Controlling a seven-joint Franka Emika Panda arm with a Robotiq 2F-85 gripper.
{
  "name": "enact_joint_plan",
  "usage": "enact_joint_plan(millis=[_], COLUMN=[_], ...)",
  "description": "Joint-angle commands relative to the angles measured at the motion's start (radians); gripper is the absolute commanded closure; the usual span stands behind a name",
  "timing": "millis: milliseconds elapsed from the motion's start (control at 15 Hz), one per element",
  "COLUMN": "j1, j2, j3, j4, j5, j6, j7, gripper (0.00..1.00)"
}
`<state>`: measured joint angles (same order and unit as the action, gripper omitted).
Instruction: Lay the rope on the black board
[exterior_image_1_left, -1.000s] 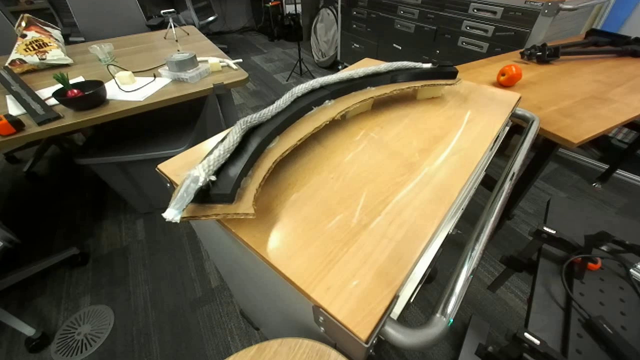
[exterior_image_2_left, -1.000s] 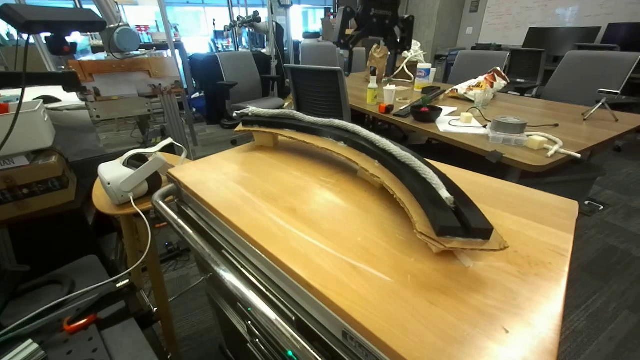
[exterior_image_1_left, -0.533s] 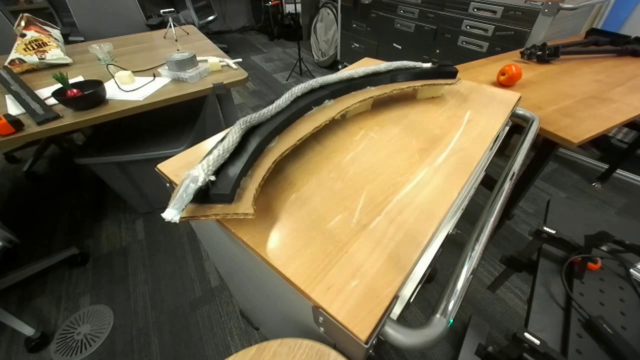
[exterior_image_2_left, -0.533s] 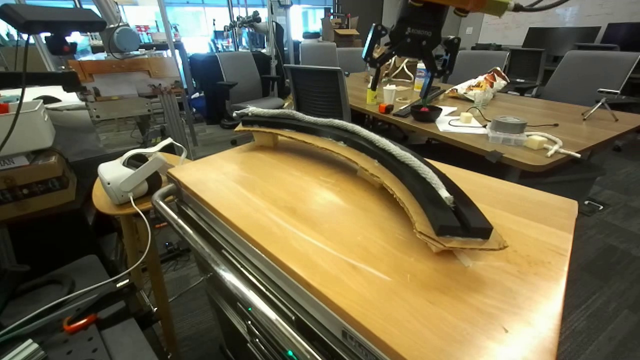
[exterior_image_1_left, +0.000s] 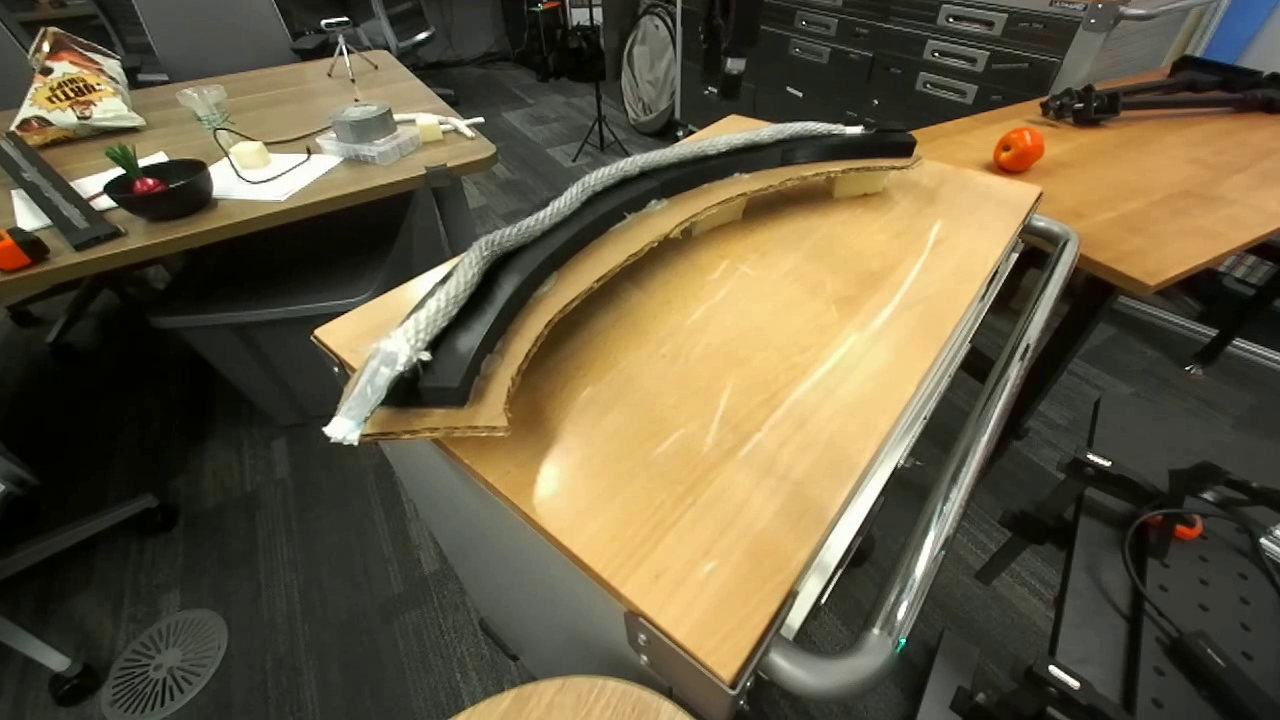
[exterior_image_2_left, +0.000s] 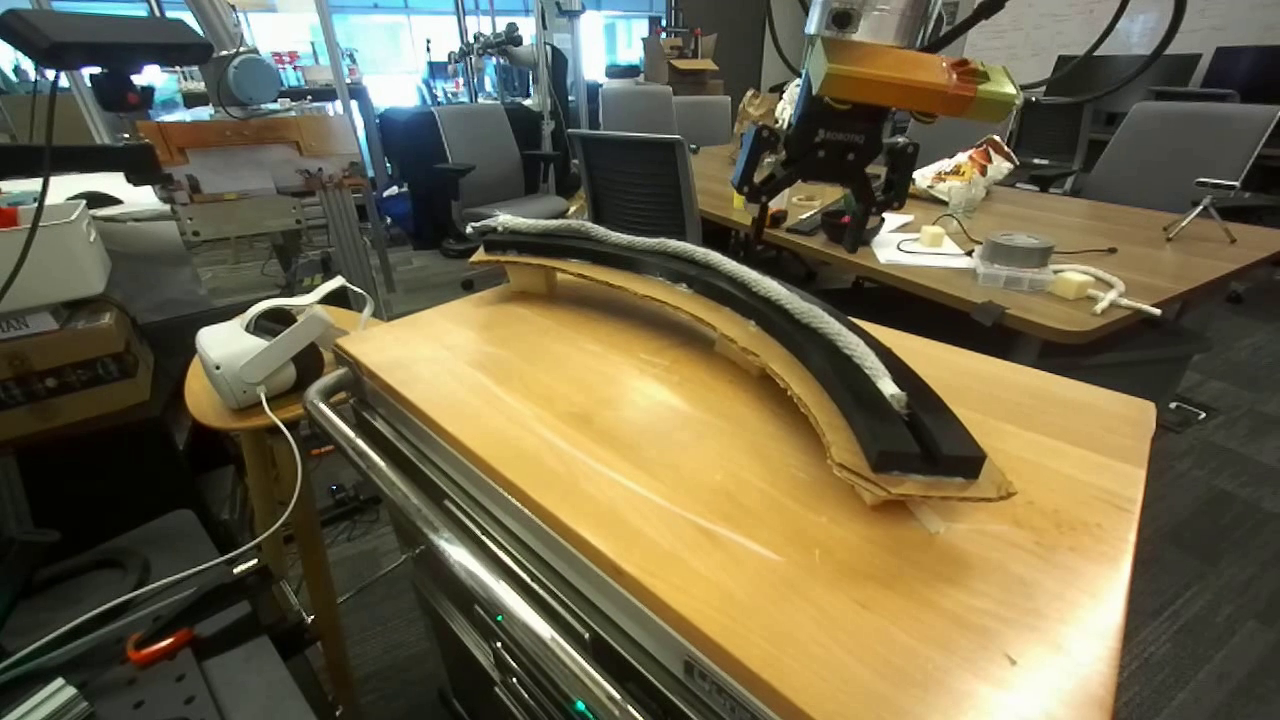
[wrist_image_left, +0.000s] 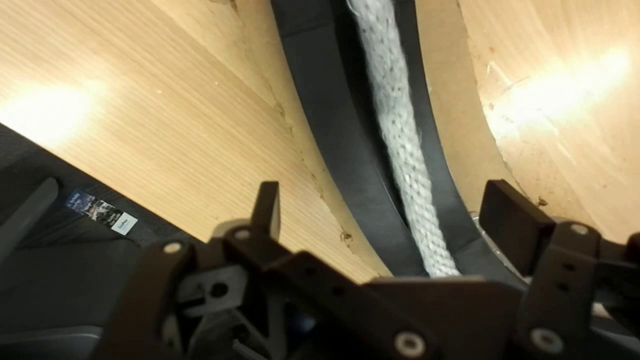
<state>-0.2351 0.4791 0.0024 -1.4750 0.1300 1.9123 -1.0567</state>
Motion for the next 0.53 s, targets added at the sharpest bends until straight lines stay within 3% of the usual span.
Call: enact_joint_plan(millis=[0, 467], j1=[0.0, 0.037], j2=[-0.001, -0.05], j3=[-0.002, -0.032], j4=[0.0, -0.061], j5=[0.001, -0.183], j6=[-0.002, 0.023], j7=[-0.008, 0.003], gripper=[0.0, 0.0])
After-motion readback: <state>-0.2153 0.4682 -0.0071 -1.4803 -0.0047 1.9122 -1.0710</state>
